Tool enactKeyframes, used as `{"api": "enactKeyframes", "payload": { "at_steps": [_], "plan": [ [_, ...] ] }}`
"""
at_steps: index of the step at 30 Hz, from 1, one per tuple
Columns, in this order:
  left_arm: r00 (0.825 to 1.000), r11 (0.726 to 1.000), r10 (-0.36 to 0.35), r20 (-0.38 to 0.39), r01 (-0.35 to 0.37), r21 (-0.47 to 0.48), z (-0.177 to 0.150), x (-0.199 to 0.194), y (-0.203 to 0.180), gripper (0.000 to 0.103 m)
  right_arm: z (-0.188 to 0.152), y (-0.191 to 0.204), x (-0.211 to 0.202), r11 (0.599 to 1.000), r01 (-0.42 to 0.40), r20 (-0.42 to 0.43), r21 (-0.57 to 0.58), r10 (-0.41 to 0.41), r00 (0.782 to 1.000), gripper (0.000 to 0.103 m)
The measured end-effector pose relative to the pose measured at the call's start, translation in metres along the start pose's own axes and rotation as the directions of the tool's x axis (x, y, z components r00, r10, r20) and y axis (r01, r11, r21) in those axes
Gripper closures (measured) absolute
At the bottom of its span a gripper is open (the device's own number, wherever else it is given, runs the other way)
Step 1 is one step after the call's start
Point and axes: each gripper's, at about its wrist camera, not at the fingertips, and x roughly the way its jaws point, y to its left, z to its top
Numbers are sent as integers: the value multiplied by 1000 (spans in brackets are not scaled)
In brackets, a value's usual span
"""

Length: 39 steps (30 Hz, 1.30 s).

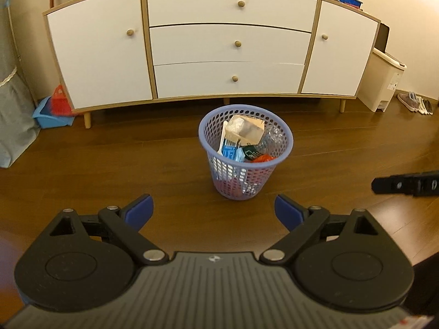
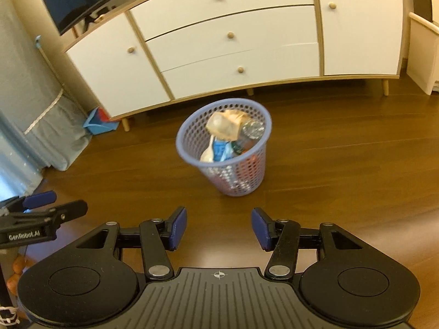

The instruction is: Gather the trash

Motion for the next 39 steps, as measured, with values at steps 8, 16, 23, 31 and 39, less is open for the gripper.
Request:
{"api": "enactKeyframes", "payload": {
  "at_steps": [8, 16, 23, 31, 39],
  "plan": [
    [999, 999, -28, -18, 27, -33, -29, -14, -7, 10, -36, 16, -5, 999, -5, 11, -51, 6, 1000, 53],
    [999, 999, -23, -25, 22, -43, -48, -17, -16, 10, -55, 23, -5, 996, -24, 8, -82, 25, 1000, 53],
    [1000, 999, -13, -27, 12, -38, -53, -16, -19, 10, -64, 25, -4, 995, -21, 11, -100, 23, 1000, 53],
    [1000, 1000, -7, -27, 7, -10, -57, -14, -24, 9, -67, 24, 0, 995, -21, 5, -99, 21, 1000, 53],
    [1000, 1000, -9, -29, 9, -5, -57, -12, -25, 9, -67, 22, 1, 995, -22, 0, -96, 22, 1000, 53]
  ]
}}
